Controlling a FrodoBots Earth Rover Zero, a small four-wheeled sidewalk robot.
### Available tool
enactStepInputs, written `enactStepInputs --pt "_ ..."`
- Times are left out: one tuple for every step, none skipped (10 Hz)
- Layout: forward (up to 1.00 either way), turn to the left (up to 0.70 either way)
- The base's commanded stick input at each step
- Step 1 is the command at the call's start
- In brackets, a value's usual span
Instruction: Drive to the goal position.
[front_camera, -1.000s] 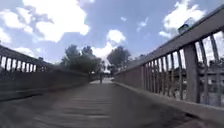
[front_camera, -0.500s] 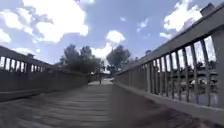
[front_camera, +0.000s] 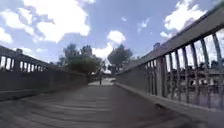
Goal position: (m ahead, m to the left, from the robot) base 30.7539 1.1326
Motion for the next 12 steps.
enactStepInputs --pt "0.85 0.0" --pt "0.85 0.0" --pt "0.85 0.0" --pt "0.85 0.0" --pt "0.85 0.0" --pt "0.85 0.0" --pt "0.85 0.0" --pt "0.85 0.0" --pt "0.85 0.0" --pt "0.85 0.0" --pt "0.85 0.0" --pt "0.85 0.0"
